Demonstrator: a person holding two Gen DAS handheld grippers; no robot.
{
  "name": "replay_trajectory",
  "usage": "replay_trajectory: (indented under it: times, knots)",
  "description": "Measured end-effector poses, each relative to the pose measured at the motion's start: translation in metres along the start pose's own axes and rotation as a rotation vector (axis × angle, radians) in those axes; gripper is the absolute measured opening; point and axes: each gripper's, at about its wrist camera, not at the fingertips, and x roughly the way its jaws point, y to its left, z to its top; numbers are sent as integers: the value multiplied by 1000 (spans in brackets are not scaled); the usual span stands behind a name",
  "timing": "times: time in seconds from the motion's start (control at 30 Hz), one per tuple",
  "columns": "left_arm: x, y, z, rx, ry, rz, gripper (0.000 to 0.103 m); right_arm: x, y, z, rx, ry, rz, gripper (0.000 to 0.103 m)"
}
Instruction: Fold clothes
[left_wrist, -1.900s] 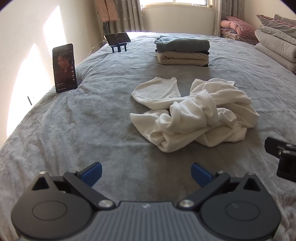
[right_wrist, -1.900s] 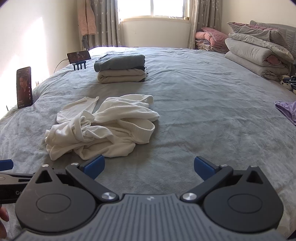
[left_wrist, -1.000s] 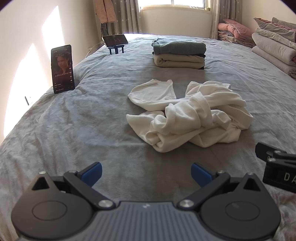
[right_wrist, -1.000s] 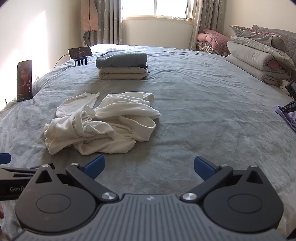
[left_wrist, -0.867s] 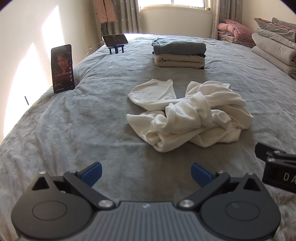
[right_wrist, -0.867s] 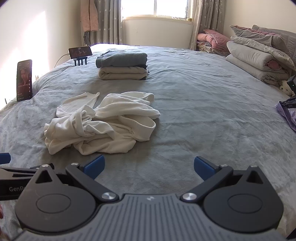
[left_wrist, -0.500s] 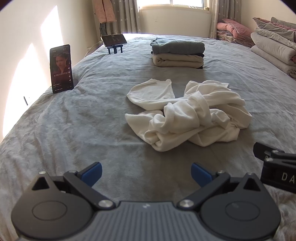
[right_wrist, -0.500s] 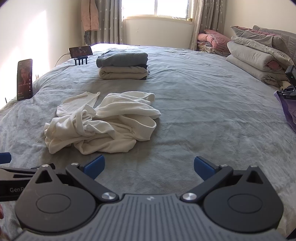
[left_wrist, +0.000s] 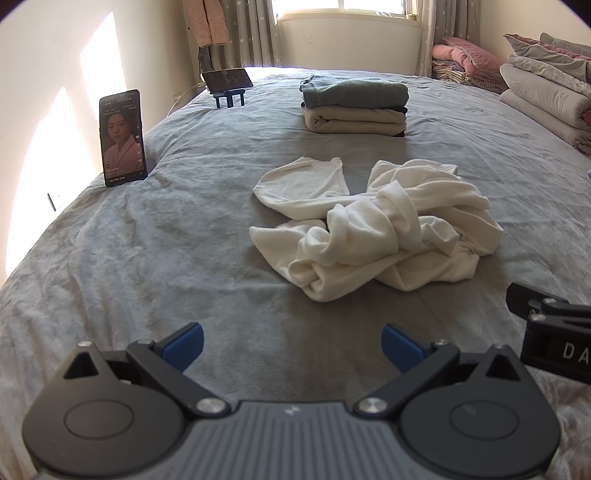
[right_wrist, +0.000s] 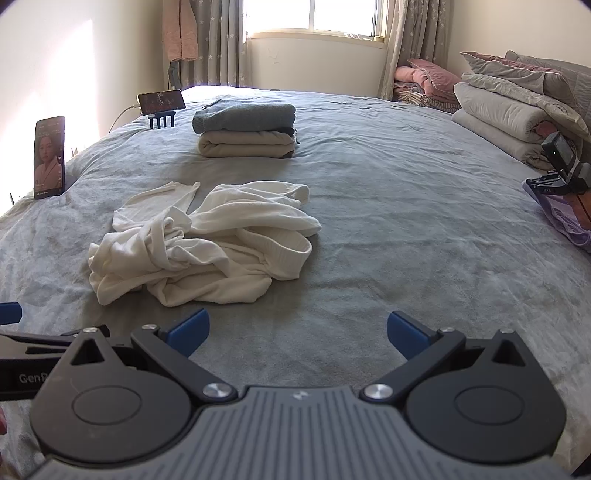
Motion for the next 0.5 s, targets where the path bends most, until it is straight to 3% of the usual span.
replay_trajectory:
  times: [0.5]
  knots:
    - [-1,0,0,2,-1,1,103,0,2,0,-7,3,-2,103]
